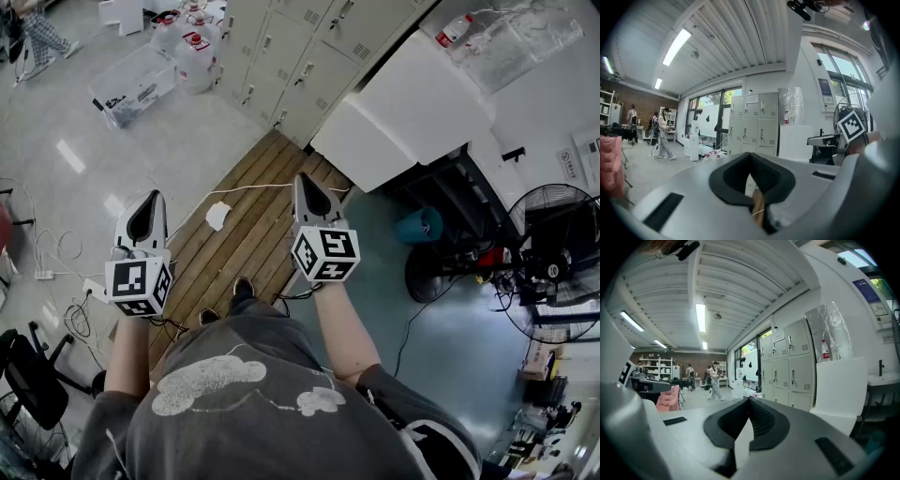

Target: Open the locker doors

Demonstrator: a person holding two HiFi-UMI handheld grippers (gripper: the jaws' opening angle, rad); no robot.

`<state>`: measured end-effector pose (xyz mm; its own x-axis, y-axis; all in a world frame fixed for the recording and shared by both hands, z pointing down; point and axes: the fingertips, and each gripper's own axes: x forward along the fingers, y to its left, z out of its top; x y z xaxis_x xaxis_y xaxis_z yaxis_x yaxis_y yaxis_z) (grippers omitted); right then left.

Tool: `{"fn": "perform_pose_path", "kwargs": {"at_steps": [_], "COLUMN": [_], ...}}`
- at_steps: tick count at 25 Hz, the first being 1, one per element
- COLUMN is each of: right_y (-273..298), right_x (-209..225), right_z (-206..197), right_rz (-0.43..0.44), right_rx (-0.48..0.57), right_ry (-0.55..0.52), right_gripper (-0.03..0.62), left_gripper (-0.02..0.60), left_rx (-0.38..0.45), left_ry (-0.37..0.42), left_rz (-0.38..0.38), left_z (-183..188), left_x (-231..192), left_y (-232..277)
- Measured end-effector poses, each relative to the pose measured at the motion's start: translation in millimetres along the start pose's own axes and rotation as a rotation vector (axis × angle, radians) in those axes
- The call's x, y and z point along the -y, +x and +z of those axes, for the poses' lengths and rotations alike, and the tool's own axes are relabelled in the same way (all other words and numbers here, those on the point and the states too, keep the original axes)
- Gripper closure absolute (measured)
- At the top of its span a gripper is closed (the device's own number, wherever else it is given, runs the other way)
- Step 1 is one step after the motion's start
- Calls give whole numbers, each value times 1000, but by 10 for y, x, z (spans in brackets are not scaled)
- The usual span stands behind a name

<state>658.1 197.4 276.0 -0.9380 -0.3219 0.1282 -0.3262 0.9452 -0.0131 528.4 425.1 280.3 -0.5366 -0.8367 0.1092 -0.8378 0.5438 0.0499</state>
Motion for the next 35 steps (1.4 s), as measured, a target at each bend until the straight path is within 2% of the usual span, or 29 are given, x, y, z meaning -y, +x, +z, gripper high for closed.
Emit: {"fn": "perform_pose_path", "kwargs": {"at_steps": [10, 19, 28, 29, 31, 35], "right_y": [67, 37, 459, 567, 815, 1395], "right_x": [-174, -546, -637, -641, -629, -512], "right_z": [50, -154, -63, -63, -78, -235], "right_rz": [18, 33, 70, 75, 83, 78], "right_rx": [18, 17, 84, 88, 97, 91], "right_ry": [-10, 1, 84, 93, 122, 162], "right_gripper": [566, 566, 557, 543, 397, 327], "left_gripper": [574, 574, 574, 574, 574, 574], "left_rx": [3, -53, 6, 9, 7, -9], "left_ry": [-4, -11, 7, 5, 14, 45], "left_rz": [15, 70, 108, 114, 123, 142], "left_z": [-26, -364, -184, -177, -185, -287], "left_x": [-188, -534, -888, -948, -1071, -1370], "left_y": [-63, -525, -488, -458, -362, 19]}}
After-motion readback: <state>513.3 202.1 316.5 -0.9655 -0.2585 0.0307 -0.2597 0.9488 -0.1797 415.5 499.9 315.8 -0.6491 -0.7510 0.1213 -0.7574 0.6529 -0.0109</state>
